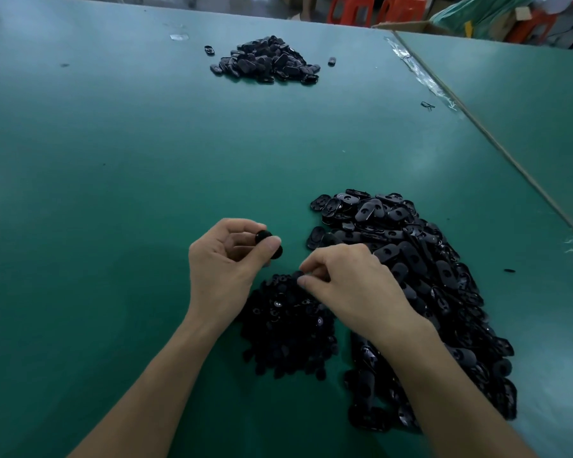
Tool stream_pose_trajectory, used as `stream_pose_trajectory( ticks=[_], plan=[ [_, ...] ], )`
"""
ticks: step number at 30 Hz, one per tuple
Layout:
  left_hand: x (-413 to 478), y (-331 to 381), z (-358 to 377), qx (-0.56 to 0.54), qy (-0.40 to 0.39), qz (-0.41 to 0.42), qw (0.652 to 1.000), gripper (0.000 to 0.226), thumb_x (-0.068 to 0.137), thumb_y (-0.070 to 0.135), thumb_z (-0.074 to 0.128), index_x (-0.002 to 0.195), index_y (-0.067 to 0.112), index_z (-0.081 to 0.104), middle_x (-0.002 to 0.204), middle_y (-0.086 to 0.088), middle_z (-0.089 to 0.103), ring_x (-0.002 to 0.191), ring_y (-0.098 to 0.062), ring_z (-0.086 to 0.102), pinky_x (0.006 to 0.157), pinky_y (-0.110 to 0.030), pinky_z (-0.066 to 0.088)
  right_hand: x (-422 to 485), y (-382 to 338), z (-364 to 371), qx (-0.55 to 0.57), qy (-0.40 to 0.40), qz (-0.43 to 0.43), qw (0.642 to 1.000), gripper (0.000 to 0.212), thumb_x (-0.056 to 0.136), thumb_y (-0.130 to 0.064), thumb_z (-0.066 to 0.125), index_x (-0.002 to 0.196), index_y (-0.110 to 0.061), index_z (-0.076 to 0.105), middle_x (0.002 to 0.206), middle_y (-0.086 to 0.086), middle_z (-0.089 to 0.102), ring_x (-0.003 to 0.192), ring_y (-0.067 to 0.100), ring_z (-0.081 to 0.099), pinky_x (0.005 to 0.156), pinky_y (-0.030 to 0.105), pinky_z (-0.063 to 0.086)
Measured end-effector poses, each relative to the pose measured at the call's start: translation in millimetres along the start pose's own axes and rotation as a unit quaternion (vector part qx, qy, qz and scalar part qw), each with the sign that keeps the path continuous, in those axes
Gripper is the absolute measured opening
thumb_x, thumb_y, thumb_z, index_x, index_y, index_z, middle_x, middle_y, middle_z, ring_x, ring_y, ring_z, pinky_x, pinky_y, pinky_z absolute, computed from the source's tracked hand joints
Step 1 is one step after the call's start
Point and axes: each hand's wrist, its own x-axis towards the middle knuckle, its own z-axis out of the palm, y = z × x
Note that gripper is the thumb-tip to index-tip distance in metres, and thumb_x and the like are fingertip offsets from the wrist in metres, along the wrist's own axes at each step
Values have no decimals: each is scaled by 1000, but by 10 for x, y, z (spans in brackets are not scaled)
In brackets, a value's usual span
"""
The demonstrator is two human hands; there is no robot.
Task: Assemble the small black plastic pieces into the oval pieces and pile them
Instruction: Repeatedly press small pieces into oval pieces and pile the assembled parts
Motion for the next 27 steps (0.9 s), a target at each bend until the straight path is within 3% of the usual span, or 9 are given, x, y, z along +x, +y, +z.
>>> stream_pose_trajectory(
  ticks=[5, 9, 14, 19, 22, 27],
  plan=[
    [3, 4, -4, 27, 4, 6, 1000, 28, 76, 23, 86, 89, 41, 70, 73, 8, 74, 62, -4, 62, 59, -14, 46, 11, -45, 62, -42, -36, 31, 998, 19, 93, -44, 64, 106, -31, 70, 103, -8, 69, 97, 23, 65, 85, 40, 55],
    [8, -2, -2, -21, 12, 8, 1000, 16, 76, 24, 80, 91, 28, 76, 76, 6, 76, 67, -6, 68, 67, -17, 54, 16, -46, 107, -27, -32, 45, 998, 14, 95, -39, 64, 101, -28, 71, 102, -5, 70, 95, 22, 66, 83, 42, 57],
    [1, -24, 6, -55, 18, -14, 998, 11, 79, 17, 78, 89, 17, 74, 77, -3, 76, 72, -18, 75, 67, -23, 58, 34, -39, 123, -34, -40, 53, 997, 19, 96, -42, 61, 100, -25, 69, 101, -4, 67, 93, 21, 65, 82, 41, 56],
    [14, -49, 1, -42, 18, -21, 999, 12, 87, 1, 74, 89, 12, 69, 77, -5, 75, 72, -18, 74, 68, -23, 58, 3, -45, 145, -30, -48, 43, 997, 31, 91, -57, 61, 102, -29, 63, 98, -10, 57, 89, 16, 60, 71, 35, 48],
    [9, -43, -2, -40, 13, -22, 999, 13, 87, 1, 73, 94, 12, 69, 80, -5, 76, 73, -18, 75, 68, -22, 58, -5, -18, 151, -8, -78, 46, 996, 24, 89, -48, 68, 103, -31, 59, 95, -13, 57, 87, 13, 58, 68, 32, 47],
    [9, -39, -6, -46, 8, -25, 999, 13, 86, 4, 74, 96, 12, 72, 82, -7, 77, 74, -20, 75, 69, -22, 58, -7, -4, 174, 45, -61, 47, 996, 13, 91, -37, 70, 102, -30, 67, 91, -11, 66, 89, 13, 63, 79, 37, 56]
  ],
)
